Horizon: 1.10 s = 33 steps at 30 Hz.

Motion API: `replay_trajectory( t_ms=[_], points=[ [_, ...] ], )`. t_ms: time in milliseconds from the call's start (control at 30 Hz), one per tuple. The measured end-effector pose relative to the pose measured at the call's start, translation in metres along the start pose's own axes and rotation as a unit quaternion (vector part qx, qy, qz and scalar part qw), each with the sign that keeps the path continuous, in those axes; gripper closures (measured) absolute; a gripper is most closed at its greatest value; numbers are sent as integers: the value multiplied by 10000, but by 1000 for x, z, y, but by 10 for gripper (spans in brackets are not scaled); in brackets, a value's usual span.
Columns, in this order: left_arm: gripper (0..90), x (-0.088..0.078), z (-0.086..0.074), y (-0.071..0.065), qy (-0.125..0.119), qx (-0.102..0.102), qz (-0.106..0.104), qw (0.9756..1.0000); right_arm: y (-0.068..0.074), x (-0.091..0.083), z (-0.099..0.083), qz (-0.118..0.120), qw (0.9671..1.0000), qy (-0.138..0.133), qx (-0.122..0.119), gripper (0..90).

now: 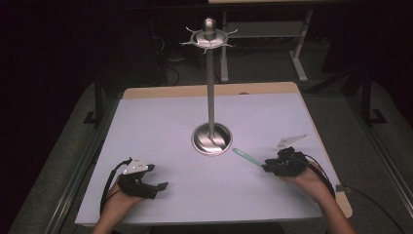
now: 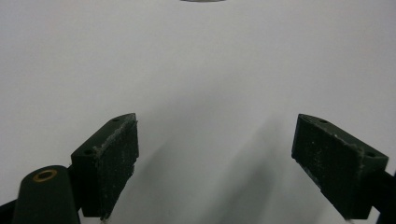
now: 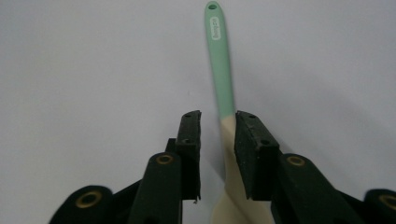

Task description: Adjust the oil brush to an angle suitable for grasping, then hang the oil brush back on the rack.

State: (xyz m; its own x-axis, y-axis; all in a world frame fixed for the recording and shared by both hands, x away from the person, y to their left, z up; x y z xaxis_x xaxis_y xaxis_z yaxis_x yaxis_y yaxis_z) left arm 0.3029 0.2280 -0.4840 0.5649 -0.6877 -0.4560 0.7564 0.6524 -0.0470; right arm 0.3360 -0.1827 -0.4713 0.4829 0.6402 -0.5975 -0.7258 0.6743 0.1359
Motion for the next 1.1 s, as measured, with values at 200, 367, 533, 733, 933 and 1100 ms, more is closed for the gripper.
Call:
replay_trajectory(
  t_ms=[200,367,533,733,933,1100],
  points=[
    [144,1,0,-1,41,0,-22,10000,-2,8,9,30,9999,89,46,648],
    [144,1,0,-1,17,-17,-18,10000,-2,12,16,16,9998,174,-84,641],
    [144,0,0,-1,38,38,-29,10000,-1,18,26,62,9994,278,-211,636],
    [144,1,0,-3,4,31,-52,10000,-5,25,38,72,9988,386,-284,634],
    [144,1,1,-4,4,17,-75,10000,-8,34,50,134,9973,617,-379,645],
    [144,1,1,-5,32,44,-97,9999,-7,42,58,142,9949,887,-457,647]
  ],
)
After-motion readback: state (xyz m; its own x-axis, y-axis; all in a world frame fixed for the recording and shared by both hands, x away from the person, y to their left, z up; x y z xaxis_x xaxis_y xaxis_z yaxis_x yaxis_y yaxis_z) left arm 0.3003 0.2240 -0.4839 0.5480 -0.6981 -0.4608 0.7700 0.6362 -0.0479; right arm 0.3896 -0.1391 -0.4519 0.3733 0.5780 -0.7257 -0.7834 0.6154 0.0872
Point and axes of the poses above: each handheld gripper's, and its own axes: x roughly forward along the jaws, z roughly out of its top, y roughly to its left, the point moved 6 cm from there along x, roughly forward along the jaws, and after that the axes turned 14 degrees about -y, right-handed, at the moved point
